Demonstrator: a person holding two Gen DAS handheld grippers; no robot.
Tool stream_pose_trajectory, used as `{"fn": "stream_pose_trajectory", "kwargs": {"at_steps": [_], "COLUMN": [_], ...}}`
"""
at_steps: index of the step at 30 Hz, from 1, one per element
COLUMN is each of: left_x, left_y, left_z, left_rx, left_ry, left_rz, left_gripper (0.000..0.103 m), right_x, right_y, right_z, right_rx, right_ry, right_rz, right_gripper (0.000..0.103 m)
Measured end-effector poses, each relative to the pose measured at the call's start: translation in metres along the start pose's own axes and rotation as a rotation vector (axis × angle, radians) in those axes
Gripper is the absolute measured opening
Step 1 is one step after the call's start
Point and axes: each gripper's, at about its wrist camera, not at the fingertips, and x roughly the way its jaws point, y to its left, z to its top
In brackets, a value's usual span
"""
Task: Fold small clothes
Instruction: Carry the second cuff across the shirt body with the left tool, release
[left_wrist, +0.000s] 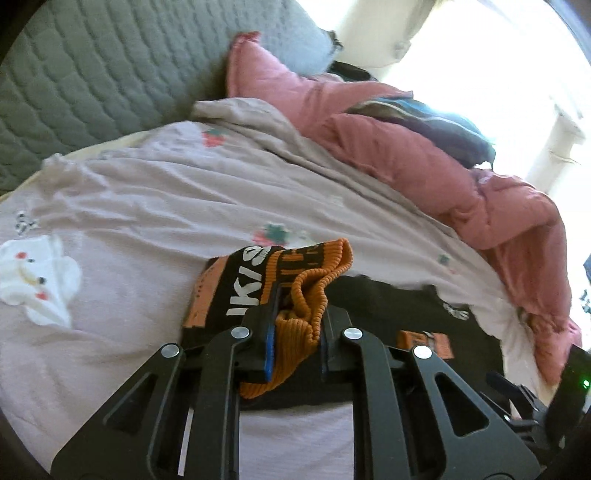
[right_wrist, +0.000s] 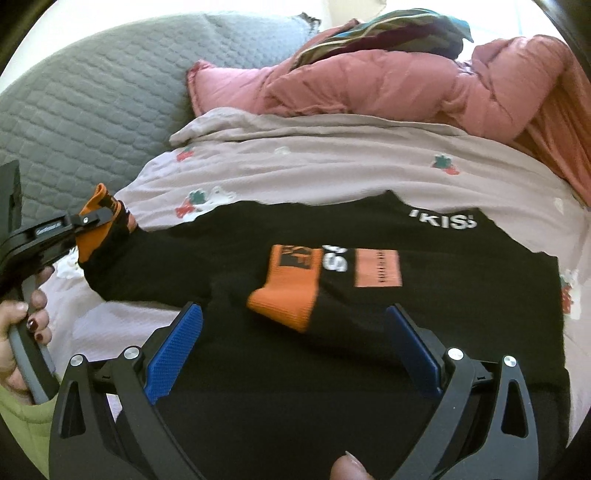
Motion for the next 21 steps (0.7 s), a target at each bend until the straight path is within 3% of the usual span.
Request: {"fn": "stream_pose_trajectory", "kwargs": {"at_steps": [5, 14, 21], "left_x": [0.002, 0.003, 0.009], "left_y": [-0.025, -0.079, -0.117], "left_z": [-0.006, -0.023, -0.041], "left_rx": [0.037, 0.062, 0.102], "left_ry": [0.018, 0.061, 0.097], "left_rz": [-0.050, -0.241, -0.317], "left_gripper": [0.009, 0.009, 0.009], "right_x": [-0.010, -0.035, -0.053], "right_y": [-0.023, -0.069, -0.100], "right_z": [-0.001, -0.012, -0.024], "right_rx": [0.041, 0.110, 0.155], "right_ry": [-0.013, -0.034, -0.041], "right_rz": [-0.021, -0.074, -0.100], "right_gripper": [0.098, 0.098, 0.098]}}
